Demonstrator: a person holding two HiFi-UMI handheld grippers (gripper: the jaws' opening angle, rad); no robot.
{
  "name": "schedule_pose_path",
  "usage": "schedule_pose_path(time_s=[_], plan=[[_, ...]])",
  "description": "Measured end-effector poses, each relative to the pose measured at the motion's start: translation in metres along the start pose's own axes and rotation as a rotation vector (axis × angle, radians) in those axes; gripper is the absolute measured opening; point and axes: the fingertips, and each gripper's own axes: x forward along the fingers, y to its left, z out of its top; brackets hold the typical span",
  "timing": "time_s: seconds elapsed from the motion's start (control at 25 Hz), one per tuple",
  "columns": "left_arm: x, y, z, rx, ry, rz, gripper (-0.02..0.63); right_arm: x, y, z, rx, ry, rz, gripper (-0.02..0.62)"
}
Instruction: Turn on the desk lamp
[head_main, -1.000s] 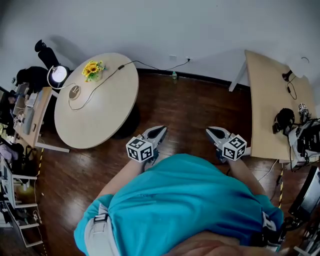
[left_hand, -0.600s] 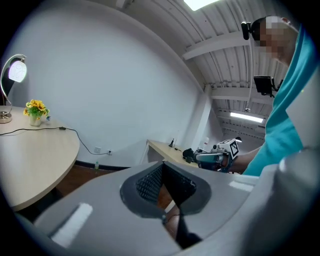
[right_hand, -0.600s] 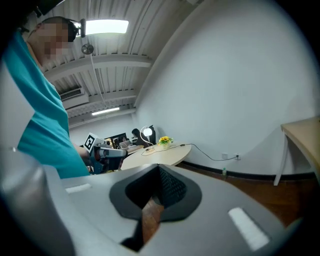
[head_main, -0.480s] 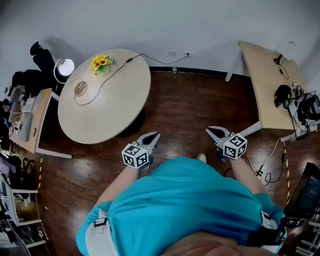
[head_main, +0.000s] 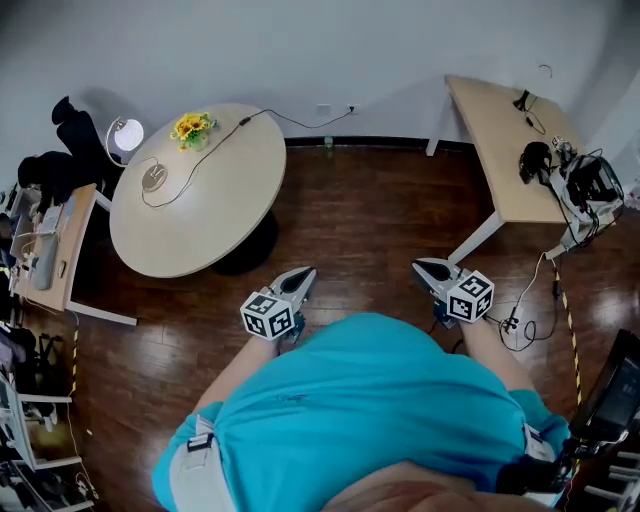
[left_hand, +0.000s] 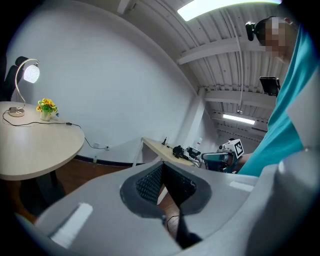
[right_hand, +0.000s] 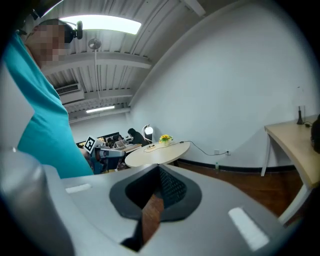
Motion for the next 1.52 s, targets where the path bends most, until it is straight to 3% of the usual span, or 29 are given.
schedule_pose_path(time_s=[0.16,0.32,0.44,0.6,0.76,0.96,1.16,1.32,1.52], plan=[[-0.002,-0.078,-0.020,0.032,0.007,-0.015,0.020,-0.072,0.029,-0.019,-0.002,-0.025,-0.002,0.002],[-0.004,-0.147,-0.047,0.004,0.000,0.002,0.020,-0.139,0.054,-0.049,0.009,-0.025,0.022,0.002],[-0.007,-0.191,-0.073,-0.021,0.012,0.009,0.020,-0.177,0.062,-0.075,0.032,-0.012,0.024,0.002],[-0.046,-0.233,-0.087,0.011,0.005,0.030,0.020,-0.204,0.097,-0.096,0.041,-0.012,0.046,0.002],[-0.098,-0.250,-0.094,0.024,-0.019,0.043,0.020,-0.207,0.154,-0.091,-0.006,-0.029,0.069,0.002],[-0.189,-0.262,-0.105,0.053,-0.055,-0.005,0.020,-0.184,0.242,-0.113,-0.032,-0.024,0.054,0.002],[-0.291,-0.252,-0.141,0.061,-0.002,-0.028,0.020,-0.132,0.341,-0.155,0.000,-0.003,0.071,0.002],[-0.374,-0.234,-0.156,0.005,0.017,0.000,0.020,-0.097,0.425,-0.178,0.020,0.044,0.114,0.002],[-0.420,-0.238,-0.158,-0.007,-0.009,-0.009,0.020,-0.102,0.471,-0.176,0.017,0.052,0.084,0.002]])
